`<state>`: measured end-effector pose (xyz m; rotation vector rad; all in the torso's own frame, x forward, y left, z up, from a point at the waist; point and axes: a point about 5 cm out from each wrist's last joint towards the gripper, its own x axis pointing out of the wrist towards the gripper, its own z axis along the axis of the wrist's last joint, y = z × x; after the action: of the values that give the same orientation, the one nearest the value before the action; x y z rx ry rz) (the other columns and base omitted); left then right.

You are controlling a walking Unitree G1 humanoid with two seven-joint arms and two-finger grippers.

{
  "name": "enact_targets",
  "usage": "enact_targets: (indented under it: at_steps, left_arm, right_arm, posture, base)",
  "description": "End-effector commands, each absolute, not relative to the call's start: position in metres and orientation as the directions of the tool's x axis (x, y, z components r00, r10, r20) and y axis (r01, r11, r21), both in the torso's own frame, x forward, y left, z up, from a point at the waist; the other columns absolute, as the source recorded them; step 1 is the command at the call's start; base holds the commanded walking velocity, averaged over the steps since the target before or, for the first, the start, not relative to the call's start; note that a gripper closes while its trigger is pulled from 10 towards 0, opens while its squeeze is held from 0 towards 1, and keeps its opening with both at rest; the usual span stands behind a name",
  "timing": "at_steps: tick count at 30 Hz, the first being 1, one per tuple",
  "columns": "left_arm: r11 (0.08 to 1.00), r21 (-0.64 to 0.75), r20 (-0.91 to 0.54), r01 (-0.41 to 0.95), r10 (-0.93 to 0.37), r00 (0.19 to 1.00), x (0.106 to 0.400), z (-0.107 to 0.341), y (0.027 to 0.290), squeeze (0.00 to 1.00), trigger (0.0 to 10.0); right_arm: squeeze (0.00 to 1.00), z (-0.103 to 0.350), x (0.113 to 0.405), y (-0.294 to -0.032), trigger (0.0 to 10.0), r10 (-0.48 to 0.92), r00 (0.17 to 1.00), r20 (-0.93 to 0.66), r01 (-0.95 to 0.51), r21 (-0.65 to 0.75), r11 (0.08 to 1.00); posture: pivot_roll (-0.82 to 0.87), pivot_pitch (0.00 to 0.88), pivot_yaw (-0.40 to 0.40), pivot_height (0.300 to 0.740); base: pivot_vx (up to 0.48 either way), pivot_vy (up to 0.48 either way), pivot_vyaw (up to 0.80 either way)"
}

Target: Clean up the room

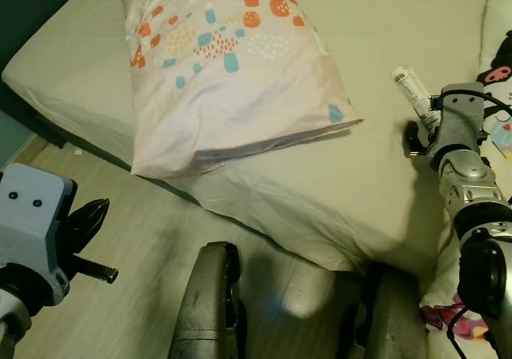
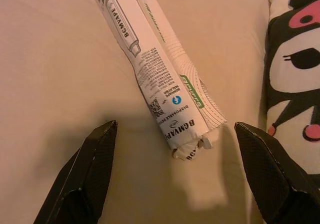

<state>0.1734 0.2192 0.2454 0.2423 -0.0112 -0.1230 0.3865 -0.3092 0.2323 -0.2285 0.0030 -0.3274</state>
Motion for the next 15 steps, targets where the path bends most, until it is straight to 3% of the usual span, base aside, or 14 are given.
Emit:
enact_targets:
  at_steps: [1, 2, 3, 4, 5, 9, 10, 15]
  left_arm:
    - [0.957, 0.264, -0.037, 0.116, -0.110, 0.993, 0.1707, 0.2438, 0.2224, 0.00, 10.0]
    - [0.957, 0.264, -0.037, 0.116, -0.110, 0.993, 0.1707, 0.2438, 0.2224, 0.00, 10.0]
    - [0.957, 0.265, -0.038, 0.115, -0.109, 0.993, 0.1706, 0.2439, 0.2231, 0.00, 10.0]
    - [0.957, 0.265, -0.038, 0.115, -0.109, 0.993, 0.1706, 0.2439, 0.2231, 0.00, 10.0]
    - [0.957, 0.265, -0.039, 0.113, -0.107, 0.993, 0.1705, 0.2441, 0.2240, 0.00, 10.0]
    - [0.958, 0.265, -0.040, 0.112, -0.105, 0.994, 0.1706, 0.2441, 0.2246, 0.00, 10.0]
    - [0.958, 0.265, -0.041, 0.110, -0.103, 0.994, 0.1705, 0.2440, 0.2251, 0.00, 10.0]
    - [0.959, 0.263, -0.042, 0.106, -0.098, 0.994, 0.1706, 0.2436, 0.2258, 0.00, 10.0]
  right_arm:
    - [0.00, 0.2154, 0.3838, -0.3089, 5.1, -0.320, 0.947, -0.025, 0.309, -0.205, 0.929]
    - [0.00, 0.2154, 0.3838, -0.3089, 5.1, -0.320, 0.947, -0.025, 0.309, -0.205, 0.929]
    - [0.00, 0.2153, 0.3838, -0.3088, 3.0, -0.320, 0.947, -0.025, 0.309, -0.203, 0.929]
    - [0.00, 0.2153, 0.3838, -0.3088, 3.0, -0.320, 0.947, -0.025, 0.309, -0.203, 0.929]
    - [0.00, 0.2152, 0.3838, -0.3088, 1.1, -0.320, 0.947, -0.024, 0.309, -0.200, 0.930]
    - [0.00, 0.2151, 0.3838, -0.3088, 1.1, -0.320, 0.947, -0.025, 0.309, -0.199, 0.930]
    - [0.00, 0.2150, 0.3838, -0.3088, 0.0, -0.320, 0.947, -0.024, 0.310, -0.197, 0.930]
    - [0.00, 0.2149, 0.3838, -0.3087, 0.0, -0.319, 0.947, -0.025, 0.309, -0.194, 0.931]
  posture:
    - [0.47, 0.436, 0.196, 0.546]
    - [0.47, 0.436, 0.196, 0.546]
    - [0.47, 0.432, 0.197, 0.546]
    - [0.47, 0.432, 0.197, 0.546]
    - [0.47, 0.432, 0.197, 0.546]
    - [0.47, 0.432, 0.195, 0.546]
    - [0.47, 0.433, 0.194, 0.546]
    - [0.47, 0.432, 0.192, 0.546]
  base:
    - [0.000, 0.000, 0.00]
    - [0.000, 0.000, 0.00]
    - [0.000, 0.000, 0.00]
    - [0.000, 0.000, 0.00]
    - [0.000, 0.000, 0.00]
    - [0.000, 0.000, 0.00]
    - [0.000, 0.000, 0.00]
    - [0.000, 0.000, 0.00]
